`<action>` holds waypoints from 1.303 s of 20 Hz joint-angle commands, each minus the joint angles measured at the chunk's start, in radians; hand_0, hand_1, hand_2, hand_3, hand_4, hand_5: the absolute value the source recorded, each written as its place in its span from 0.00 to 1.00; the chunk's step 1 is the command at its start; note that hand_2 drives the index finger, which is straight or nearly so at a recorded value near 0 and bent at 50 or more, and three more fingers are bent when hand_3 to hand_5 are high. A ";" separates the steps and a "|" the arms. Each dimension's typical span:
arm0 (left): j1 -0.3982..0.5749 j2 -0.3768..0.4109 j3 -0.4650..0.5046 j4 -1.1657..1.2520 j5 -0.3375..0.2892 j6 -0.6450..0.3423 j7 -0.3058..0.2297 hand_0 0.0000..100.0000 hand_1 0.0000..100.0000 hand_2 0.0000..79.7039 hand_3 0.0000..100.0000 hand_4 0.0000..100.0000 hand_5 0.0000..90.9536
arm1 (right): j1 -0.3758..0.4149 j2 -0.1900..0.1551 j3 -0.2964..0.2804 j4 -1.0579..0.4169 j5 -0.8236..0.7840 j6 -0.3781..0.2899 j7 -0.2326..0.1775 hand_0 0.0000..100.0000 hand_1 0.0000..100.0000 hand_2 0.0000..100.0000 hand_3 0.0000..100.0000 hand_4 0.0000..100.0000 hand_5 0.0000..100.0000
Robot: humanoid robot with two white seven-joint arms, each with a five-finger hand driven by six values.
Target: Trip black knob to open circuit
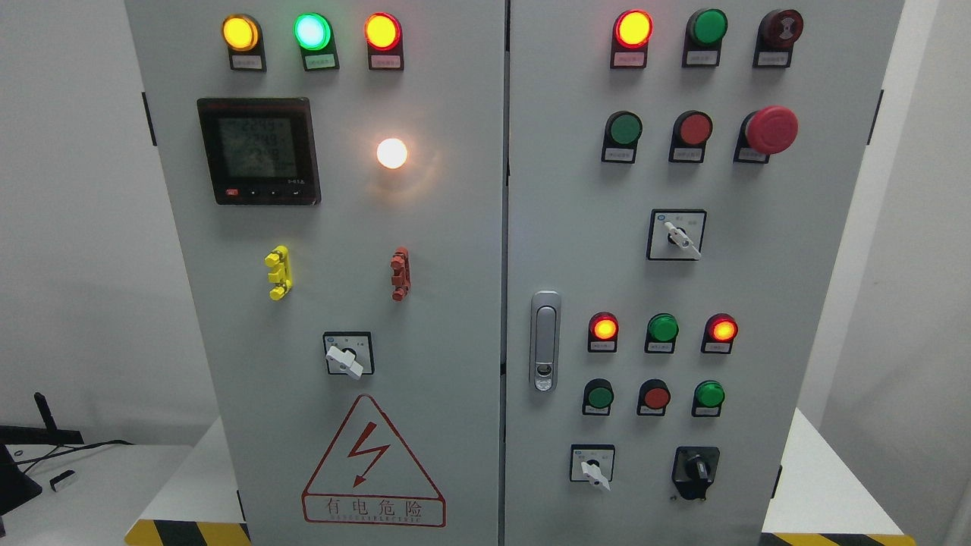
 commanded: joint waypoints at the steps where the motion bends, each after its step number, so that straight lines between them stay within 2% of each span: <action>1: 0.000 0.001 0.000 0.000 0.005 -0.001 0.001 0.12 0.39 0.00 0.00 0.00 0.00 | -0.053 0.002 0.033 0.042 -0.001 0.006 0.008 0.45 0.78 0.45 0.93 0.99 1.00; 6: 0.000 0.000 0.000 0.000 0.005 -0.001 0.001 0.12 0.39 0.00 0.00 0.00 0.00 | -0.065 0.001 0.066 0.043 -0.001 0.037 0.008 0.46 0.78 0.46 0.93 1.00 1.00; 12: 0.000 0.000 0.000 0.000 0.005 -0.001 0.001 0.12 0.39 0.00 0.00 0.00 0.00 | -0.119 0.004 0.059 0.073 0.001 0.040 0.006 0.45 0.78 0.46 0.92 0.99 1.00; 14: 0.000 0.000 0.000 0.000 0.005 -0.001 0.001 0.12 0.39 0.00 0.00 0.00 0.00 | -0.123 0.006 0.059 0.071 0.002 0.043 0.008 0.45 0.77 0.46 0.92 0.99 1.00; 17: 0.000 0.001 0.000 0.000 0.005 -0.001 0.001 0.12 0.39 0.00 0.00 0.00 0.00 | -0.136 0.007 0.059 0.071 -0.002 0.083 0.008 0.44 0.77 0.47 0.92 0.99 1.00; 26: 0.000 0.000 0.000 0.000 0.005 -0.001 0.001 0.12 0.39 0.00 0.00 0.00 0.00 | -0.160 0.007 0.060 0.073 -0.002 0.089 0.008 0.42 0.77 0.49 0.93 1.00 1.00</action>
